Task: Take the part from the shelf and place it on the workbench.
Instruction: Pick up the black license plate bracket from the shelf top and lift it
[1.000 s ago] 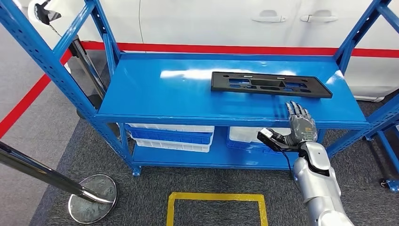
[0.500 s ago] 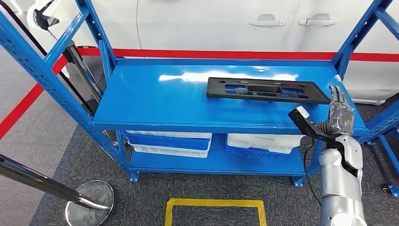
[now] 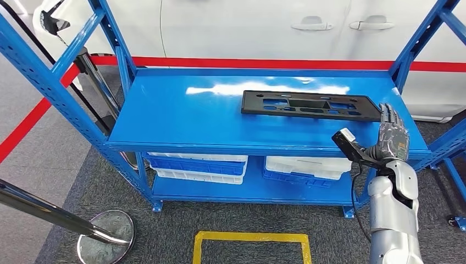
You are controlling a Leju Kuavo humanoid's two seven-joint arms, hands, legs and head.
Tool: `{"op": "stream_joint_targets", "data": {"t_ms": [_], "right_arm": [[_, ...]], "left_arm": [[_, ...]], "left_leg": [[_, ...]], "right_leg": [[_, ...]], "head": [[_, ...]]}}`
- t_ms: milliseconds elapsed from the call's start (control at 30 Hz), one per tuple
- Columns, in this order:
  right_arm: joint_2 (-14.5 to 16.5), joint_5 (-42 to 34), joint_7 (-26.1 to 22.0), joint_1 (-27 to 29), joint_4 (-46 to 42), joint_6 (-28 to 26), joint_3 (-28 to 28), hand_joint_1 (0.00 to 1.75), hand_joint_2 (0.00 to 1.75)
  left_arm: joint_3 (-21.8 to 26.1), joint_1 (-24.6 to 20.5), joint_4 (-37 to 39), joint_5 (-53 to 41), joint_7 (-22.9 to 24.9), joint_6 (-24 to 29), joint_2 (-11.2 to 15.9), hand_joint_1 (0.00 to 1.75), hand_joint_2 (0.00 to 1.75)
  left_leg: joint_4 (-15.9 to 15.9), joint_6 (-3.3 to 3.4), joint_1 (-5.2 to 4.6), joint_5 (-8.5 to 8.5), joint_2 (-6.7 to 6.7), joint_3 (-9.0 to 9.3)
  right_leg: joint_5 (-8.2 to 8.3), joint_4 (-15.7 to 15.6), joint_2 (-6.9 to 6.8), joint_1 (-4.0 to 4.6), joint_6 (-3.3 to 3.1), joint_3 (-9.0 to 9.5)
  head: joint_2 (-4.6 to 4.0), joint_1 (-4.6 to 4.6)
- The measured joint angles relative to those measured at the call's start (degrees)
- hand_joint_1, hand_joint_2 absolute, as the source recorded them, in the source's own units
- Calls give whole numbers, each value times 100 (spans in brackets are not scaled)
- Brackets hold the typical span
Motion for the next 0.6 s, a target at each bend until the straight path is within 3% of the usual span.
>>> {"op": "stream_joint_targets", "data": {"t_ms": [433,600], "right_arm": [[45,739,103,22,585,-171,639,0,175],[99,1064,305,-36,750,-479,867,0,175]], "left_arm": [[3,-6,0,-70,17,-2,0,0,0],[9,-8,1,-132,39,-11,0,0,0]], "left_leg": [[17,-7,-19,-6,-1,16],[17,-4,-19,-9,-1,14]], "right_leg": [[5,-18,-12,-19,8,17],[6,-24,-12,-19,10,21]], "head": [[0,0],[0,0]]}}
